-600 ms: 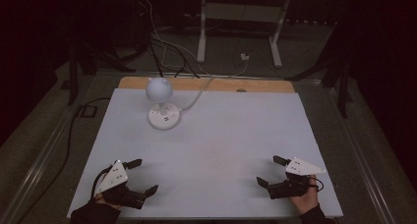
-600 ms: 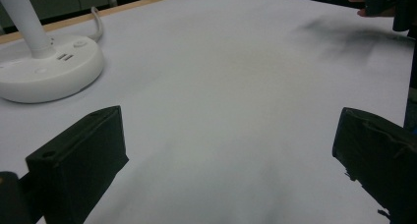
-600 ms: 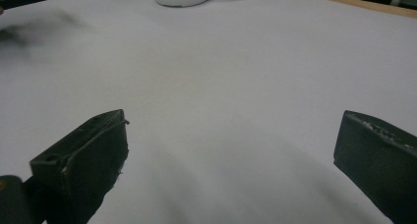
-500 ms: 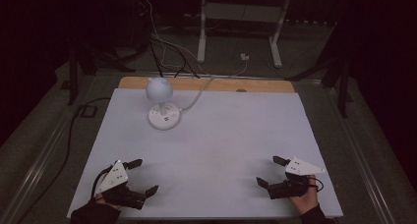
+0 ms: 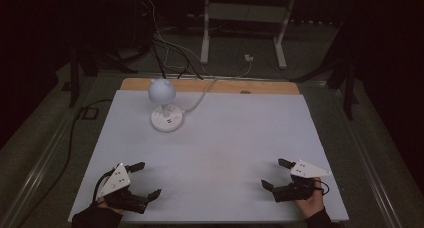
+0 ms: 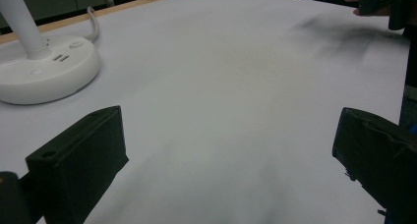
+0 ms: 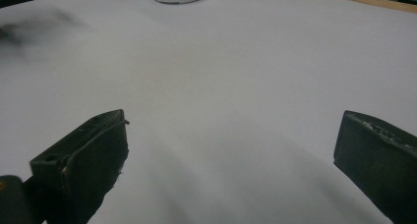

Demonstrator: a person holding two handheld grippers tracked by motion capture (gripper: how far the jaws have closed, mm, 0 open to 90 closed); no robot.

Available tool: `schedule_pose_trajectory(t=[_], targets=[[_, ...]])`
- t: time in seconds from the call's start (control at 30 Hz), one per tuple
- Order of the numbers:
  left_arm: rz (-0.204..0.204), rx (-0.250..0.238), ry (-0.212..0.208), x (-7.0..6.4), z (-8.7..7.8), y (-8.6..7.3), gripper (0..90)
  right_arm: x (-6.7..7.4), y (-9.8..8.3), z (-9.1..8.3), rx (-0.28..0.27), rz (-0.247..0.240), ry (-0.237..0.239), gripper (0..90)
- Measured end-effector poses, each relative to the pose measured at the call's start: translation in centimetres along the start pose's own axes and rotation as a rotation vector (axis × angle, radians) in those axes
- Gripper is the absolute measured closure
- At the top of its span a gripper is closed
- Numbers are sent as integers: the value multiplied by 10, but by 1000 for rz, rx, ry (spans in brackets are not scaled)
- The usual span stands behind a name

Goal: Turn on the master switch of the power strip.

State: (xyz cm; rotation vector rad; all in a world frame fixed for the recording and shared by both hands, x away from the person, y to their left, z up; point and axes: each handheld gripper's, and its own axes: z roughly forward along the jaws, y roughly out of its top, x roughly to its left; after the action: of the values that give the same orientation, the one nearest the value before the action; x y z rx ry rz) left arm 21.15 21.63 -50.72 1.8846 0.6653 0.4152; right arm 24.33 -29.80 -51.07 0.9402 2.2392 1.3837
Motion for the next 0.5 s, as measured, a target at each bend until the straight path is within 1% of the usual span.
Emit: schedule_pose_trajectory(t=[0.1,0.2,0.4,0.5], targets=[[1,5,-4,0,0,0,3,0,0,0,0,1,-5,0],[10,16,-5,-1,1,0,3,1,0,0,-1,-2,-4,0],[8,22,-14,-2,2,0,3,0,0,-1,0,2,-6,0],[16,37,-15,-3,3,-1,3,0,0,0,5,0,-6,0]])
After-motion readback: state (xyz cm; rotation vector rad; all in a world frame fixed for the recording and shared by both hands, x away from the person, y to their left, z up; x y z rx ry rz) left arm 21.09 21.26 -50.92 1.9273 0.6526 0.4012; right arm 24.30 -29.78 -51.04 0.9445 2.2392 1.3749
